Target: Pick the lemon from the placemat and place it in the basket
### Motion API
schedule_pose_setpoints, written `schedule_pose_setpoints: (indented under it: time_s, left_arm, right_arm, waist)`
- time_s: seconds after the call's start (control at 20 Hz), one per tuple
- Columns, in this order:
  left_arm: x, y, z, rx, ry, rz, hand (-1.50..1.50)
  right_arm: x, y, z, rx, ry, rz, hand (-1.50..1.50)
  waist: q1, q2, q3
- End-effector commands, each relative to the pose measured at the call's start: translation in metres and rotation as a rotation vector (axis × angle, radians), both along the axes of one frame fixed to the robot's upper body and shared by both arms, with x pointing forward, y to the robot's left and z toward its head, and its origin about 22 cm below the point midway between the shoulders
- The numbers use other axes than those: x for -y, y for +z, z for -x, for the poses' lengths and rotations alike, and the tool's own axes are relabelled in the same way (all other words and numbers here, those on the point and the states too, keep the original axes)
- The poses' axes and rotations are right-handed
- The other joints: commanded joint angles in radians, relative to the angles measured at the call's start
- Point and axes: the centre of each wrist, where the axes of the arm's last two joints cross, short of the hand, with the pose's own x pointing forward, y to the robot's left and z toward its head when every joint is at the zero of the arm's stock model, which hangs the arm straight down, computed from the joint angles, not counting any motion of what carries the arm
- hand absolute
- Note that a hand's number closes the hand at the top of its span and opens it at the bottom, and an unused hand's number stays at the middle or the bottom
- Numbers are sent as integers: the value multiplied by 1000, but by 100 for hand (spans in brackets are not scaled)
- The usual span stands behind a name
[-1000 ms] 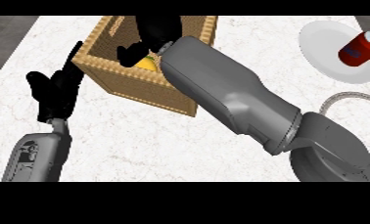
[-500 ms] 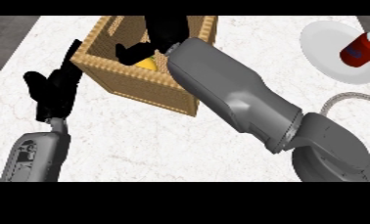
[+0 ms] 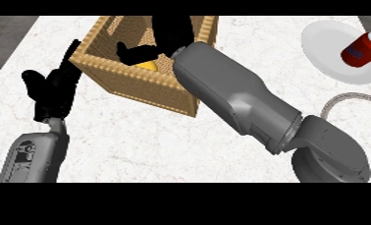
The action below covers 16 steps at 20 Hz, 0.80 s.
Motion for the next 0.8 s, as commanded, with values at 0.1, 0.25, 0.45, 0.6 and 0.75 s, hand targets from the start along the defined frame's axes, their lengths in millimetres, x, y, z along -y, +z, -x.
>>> schedule_pose_setpoints:
  time_s: [0.1, 0.25, 0.45, 0.6, 0.75]
  left_arm:
    - [1, 0, -1, 1, -21, 11, 0]
    - [3, -19, 8, -3, -21, 4, 0]
    - [13, -5, -1, 3, -26, 8, 0]
    - [2, 4, -8, 6, 5, 14, 0]
    - [15, -9, 12, -1, -24, 13, 0]
  right_arm:
    - [3, -24, 4, -39, -24, -2, 150]
    - [9, -29, 1, -113, -65, 22, 150]
    - [6, -24, 2, -145, -125, 56, 150]
    - [16, -29, -5, -152, -164, 26, 150]
    - [11, -31, 1, -89, -140, -99, -150]
  waist:
    - [9, 9, -6]
    - [12, 12, -7]
    - [9, 9, -7]
    - [-6, 9, -6]
    - [-2, 5, -5]
